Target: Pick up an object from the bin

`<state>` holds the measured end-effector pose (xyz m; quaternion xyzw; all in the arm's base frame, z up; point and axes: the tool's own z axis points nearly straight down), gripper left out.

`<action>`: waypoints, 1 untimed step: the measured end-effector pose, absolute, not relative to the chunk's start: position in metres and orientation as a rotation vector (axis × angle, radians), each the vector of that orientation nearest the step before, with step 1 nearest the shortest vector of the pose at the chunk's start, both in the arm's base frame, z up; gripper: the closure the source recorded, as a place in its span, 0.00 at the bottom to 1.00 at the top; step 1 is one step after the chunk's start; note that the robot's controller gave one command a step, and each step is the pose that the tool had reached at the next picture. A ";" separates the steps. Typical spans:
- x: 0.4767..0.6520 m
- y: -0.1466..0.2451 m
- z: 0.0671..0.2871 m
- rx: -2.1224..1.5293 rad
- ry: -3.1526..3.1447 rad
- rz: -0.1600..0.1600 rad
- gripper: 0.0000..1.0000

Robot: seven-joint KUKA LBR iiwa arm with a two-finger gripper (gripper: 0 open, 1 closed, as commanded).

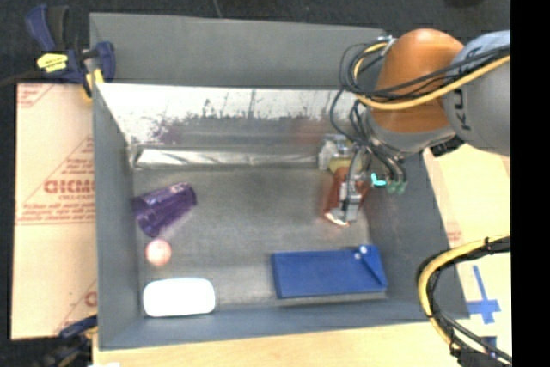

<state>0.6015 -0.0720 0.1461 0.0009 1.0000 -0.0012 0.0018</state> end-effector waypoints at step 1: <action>0.601 -0.072 0.146 0.002 3.138 -0.004 0.00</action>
Offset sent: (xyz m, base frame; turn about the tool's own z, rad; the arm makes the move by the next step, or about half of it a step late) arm 0.0119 -0.0380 -0.0761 0.2568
